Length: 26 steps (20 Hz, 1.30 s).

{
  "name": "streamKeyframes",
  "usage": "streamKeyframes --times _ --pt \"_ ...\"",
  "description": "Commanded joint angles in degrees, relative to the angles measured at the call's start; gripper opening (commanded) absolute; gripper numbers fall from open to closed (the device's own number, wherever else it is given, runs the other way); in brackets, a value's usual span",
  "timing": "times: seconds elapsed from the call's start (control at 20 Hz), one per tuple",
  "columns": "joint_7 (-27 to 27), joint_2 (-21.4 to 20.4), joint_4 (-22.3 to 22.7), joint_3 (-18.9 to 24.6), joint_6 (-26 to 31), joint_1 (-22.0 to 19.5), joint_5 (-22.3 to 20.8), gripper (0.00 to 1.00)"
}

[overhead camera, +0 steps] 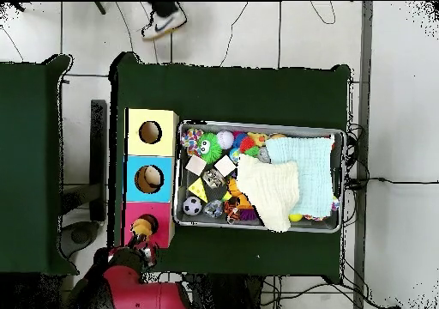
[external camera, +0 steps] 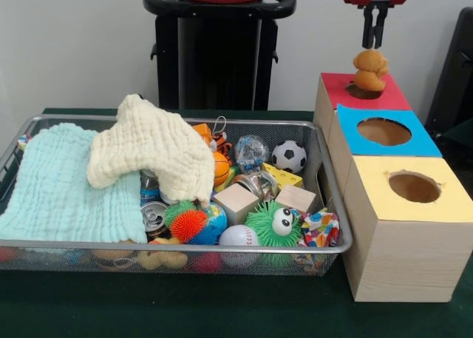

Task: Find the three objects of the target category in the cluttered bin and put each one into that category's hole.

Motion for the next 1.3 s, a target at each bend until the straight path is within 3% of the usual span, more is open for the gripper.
streamKeyframes --times 0.05,0.3,0.8,1.3 --pt "11.82 2.24 -4.64 2.09 1.29 -1.09 2.81 0.00" --pt "11.48 2.49 -3.82 3.32 -0.50 -2.80 2.10 0.00" --pt "11.18 3.32 -3.40 1.23 -2.43 -2.70 0.61 0.00" --pt "12.05 2.93 -2.05 1.99 -2.87 -3.15 1.07 0.00"
